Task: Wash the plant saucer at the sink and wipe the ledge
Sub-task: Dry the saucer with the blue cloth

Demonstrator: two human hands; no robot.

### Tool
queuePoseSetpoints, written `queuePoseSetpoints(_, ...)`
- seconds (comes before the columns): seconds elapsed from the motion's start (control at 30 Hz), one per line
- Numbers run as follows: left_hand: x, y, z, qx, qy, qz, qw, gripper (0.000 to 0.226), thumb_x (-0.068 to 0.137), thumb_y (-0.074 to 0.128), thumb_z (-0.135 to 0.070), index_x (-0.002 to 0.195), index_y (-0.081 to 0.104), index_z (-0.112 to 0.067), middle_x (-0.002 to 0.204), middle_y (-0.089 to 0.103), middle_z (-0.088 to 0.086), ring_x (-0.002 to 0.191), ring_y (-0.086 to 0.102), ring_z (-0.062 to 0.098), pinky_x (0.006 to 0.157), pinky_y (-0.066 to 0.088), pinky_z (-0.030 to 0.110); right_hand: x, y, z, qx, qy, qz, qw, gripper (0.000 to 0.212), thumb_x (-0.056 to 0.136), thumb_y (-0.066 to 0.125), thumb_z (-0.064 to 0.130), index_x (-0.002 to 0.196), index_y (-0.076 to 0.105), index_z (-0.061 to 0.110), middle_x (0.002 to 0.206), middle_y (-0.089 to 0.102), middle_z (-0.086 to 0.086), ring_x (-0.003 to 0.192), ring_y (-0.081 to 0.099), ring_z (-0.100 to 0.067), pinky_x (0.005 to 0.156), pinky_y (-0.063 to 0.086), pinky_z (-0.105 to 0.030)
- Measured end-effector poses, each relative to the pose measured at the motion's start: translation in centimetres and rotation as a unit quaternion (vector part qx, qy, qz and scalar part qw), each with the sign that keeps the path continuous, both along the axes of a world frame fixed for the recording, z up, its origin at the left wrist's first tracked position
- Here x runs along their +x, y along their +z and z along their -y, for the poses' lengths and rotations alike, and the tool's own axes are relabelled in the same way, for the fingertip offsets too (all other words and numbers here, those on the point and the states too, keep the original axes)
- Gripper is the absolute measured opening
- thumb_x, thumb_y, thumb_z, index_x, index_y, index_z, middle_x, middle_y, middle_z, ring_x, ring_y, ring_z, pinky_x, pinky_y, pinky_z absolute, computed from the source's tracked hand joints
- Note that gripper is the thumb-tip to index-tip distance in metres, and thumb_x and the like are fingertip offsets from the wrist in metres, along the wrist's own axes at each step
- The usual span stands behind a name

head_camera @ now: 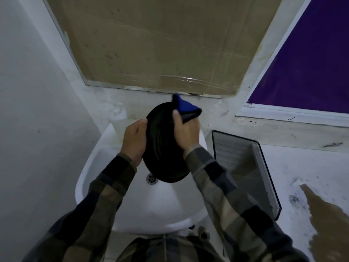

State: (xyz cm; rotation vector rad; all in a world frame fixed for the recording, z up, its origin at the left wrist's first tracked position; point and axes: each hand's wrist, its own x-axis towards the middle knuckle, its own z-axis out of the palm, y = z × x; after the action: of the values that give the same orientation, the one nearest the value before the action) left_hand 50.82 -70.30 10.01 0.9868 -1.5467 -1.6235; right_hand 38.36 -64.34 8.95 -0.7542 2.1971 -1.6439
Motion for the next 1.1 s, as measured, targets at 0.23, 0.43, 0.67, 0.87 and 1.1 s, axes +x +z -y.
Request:
queuePoseSetpoints(0.23, 2.0, -0.7, 0.6, 0.020, 0.034, -0.044, 0.998, 0.026, 0.101, 0.037, -0.020, 0.086, 0.056, -0.012, 0.084, 0.052, 0.009, 0.078, 0.049, 0.018, 0.071, 0.042, 0.031, -4.6, -3.0, -1.2, 0.085, -0.014, 0.279, 0.956, 0.084, 0.051, 0.057, 0.076, 0.108, 0.064, 0.014, 0.106, 0.068, -0.009, 0.094, 0.064, -0.030, 0.095, 0.048, -0.046)
queuePoseSetpoints(0.43, 3.5, -2.5, 0.9, 0.063, 0.030, 0.011, 0.998, 0.029, 0.098, 0.040, -0.017, 0.077, 0.059, -0.011, 0.076, 0.059, 0.005, 0.074, 0.054, 0.019, 0.064, 0.046, 0.025, -5.4, -2.0, -3.3, 0.055, 0.046, 0.240, 0.968, 0.060, 0.073, 0.068, 0.059, 0.101, 0.067, 0.006, 0.093, 0.069, -0.010, 0.084, 0.066, -0.026, 0.080, 0.055, -0.035)
queuePoseSetpoints(0.67, 0.1, 0.3, 4.1, -0.140, -0.163, 0.123, 0.969, 0.032, 0.090, 0.051, -0.034, 0.097, 0.069, -0.010, 0.098, 0.068, 0.003, 0.092, 0.061, 0.015, 0.085, 0.045, 0.028, -6.0, 0.8, -2.0, 0.114, 0.205, 0.052, 0.971, 0.042, 0.069, 0.066, 0.063, 0.052, 0.061, 0.025, 0.056, 0.060, 0.006, 0.060, 0.057, -0.018, 0.063, 0.043, -0.035)
queuePoseSetpoints(0.87, -4.3, 2.2, 3.4, -0.212, -0.239, 0.240, 0.917, 0.042, 0.097, 0.047, -0.036, 0.100, 0.073, -0.002, 0.101, 0.071, 0.010, 0.092, 0.066, 0.020, 0.088, 0.049, 0.032, -6.1, 3.4, -1.7, 0.156, 0.229, -0.039, 0.960, 0.053, 0.080, 0.066, 0.053, 0.085, 0.068, 0.000, 0.082, 0.068, -0.013, 0.074, 0.063, -0.022, 0.066, 0.045, -0.033)
queuePoseSetpoints(1.1, -3.2, 0.5, 4.1, 0.003, -0.005, 0.130, 0.992, 0.037, 0.098, 0.045, -0.036, 0.091, 0.064, -0.005, 0.094, 0.062, 0.012, 0.085, 0.057, 0.022, 0.076, 0.042, 0.031, -7.7, 0.9, -4.2, -0.002, 0.019, 0.203, 0.979, 0.030, 0.079, 0.071, 0.045, 0.078, 0.065, 0.015, 0.079, 0.068, -0.004, 0.078, 0.066, -0.022, 0.076, 0.053, -0.034)
